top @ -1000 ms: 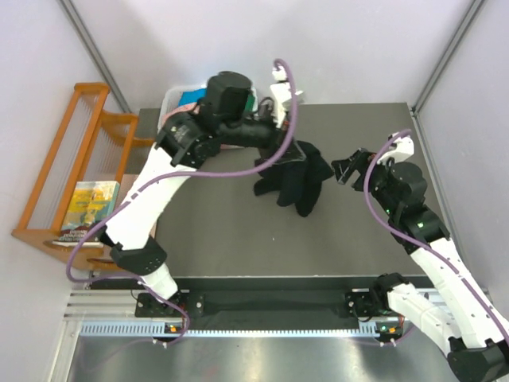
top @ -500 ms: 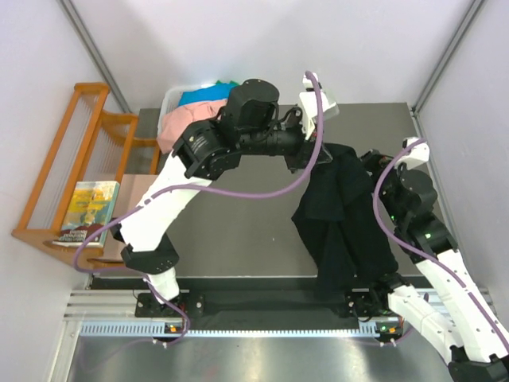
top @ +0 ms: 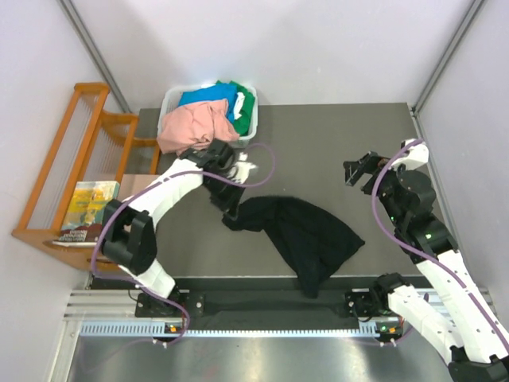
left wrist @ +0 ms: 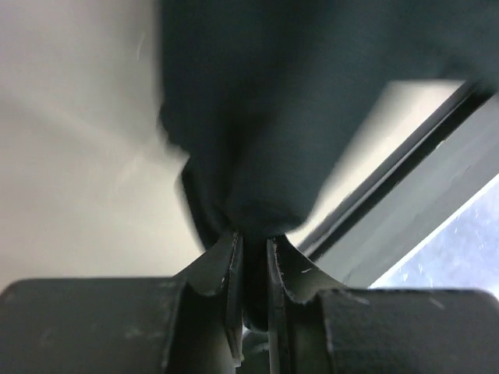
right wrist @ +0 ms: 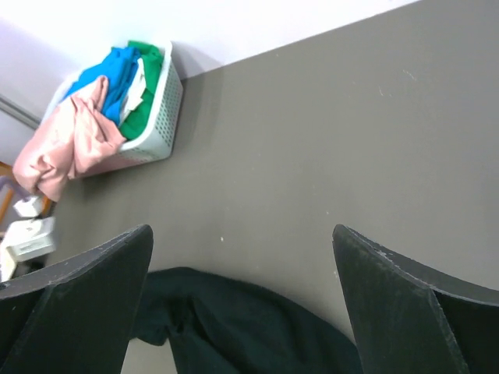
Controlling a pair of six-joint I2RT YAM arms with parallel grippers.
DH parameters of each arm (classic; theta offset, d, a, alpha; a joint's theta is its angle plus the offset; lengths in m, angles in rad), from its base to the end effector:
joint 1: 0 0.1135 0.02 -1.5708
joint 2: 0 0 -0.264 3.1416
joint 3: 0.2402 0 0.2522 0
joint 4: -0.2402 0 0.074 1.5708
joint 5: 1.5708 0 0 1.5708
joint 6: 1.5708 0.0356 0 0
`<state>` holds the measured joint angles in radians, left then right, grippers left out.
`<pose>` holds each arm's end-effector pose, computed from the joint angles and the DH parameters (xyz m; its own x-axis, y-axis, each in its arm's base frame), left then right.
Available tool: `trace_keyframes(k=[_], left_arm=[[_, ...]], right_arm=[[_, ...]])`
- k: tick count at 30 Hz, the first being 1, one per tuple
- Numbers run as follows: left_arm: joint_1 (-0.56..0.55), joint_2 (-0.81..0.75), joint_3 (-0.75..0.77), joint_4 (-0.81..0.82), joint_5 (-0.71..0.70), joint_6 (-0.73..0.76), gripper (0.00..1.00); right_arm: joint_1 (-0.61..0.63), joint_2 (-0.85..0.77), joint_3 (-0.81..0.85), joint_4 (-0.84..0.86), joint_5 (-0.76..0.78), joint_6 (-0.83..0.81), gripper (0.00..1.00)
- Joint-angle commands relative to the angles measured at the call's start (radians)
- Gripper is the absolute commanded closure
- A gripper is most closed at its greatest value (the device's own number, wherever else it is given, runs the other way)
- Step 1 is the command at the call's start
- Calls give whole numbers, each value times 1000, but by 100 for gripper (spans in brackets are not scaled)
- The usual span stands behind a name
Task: Fold and stack the t-shirts
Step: Move the tshirt to the center of the board, then flatten the tshirt out
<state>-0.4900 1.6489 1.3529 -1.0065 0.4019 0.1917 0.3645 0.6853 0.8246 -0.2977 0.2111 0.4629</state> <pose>0.2764 -0.1632 0.2597 -0.7352 0.5909 -0.3321 0.6771 0.6628 -0.3198 0.1496 0.0491 0.3569 -0.2012 0.3906 -0.8983 -0.0731 0.9085 0.4114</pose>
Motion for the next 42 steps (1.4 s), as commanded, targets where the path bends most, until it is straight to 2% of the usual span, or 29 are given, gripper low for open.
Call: trace_keyframes(k=[1, 4, 9, 13, 14, 15, 17, 18, 19, 20, 25, 28, 30, 31, 32, 35, 38, 42], left_arm=[[142, -213, -109, 14, 34, 80, 100], [217, -285, -162, 19, 8, 110, 100], [430, -343, -253, -20, 20, 195, 100], [467, -357, -252, -64, 107, 274, 100], [447, -353, -224, -72, 129, 269, 95], [433, -350, -206, -76, 140, 255, 74], [415, -324, -142, -76, 150, 216, 55], [413, -299, -118, -80, 162, 200, 21], [413, -284, -66, -95, 166, 196, 7], [413, -270, -39, -106, 172, 190, 2], [412, -225, 133, -156, 273, 146, 1], [360, -254, 152, -184, 282, 155, 1], [306, -296, 114, -175, 230, 170, 1], [245, -313, 39, -159, 163, 169, 1], [214, -330, -6, -140, 122, 166, 1], [150, -374, -147, -69, 58, 146, 2], [148, -379, -215, -24, 51, 134, 3], [149, -348, -233, -1, 23, 123, 5]], right_arm=[[8, -9, 41, -24, -9, -23, 1], [7, -10, 42, -35, -16, -24, 0], [7, 3, 42, -73, -53, -17, 1], [7, 20, 24, -81, -111, -15, 1], [7, 32, 24, -86, -119, -15, 0], [7, 45, 27, -92, -131, -15, 0], [5, 95, 30, -107, -171, -13, 0], [7, 114, 31, -113, -205, -15, 0], [7, 153, 31, -129, -208, -15, 0], [7, 172, 31, -138, -245, -18, 0], [8, 229, -5, -190, -303, -32, 0], [7, 208, -50, -211, -308, -29, 0], [10, 189, -79, -245, -312, -36, 2], [8, 183, -93, -254, -323, -33, 6], [8, 177, -108, -261, -334, -29, 17], [13, 158, -177, -282, -383, 5, 31], [28, 145, -245, -276, -412, 31, 32], [31, 145, -286, -265, -427, 78, 32]])
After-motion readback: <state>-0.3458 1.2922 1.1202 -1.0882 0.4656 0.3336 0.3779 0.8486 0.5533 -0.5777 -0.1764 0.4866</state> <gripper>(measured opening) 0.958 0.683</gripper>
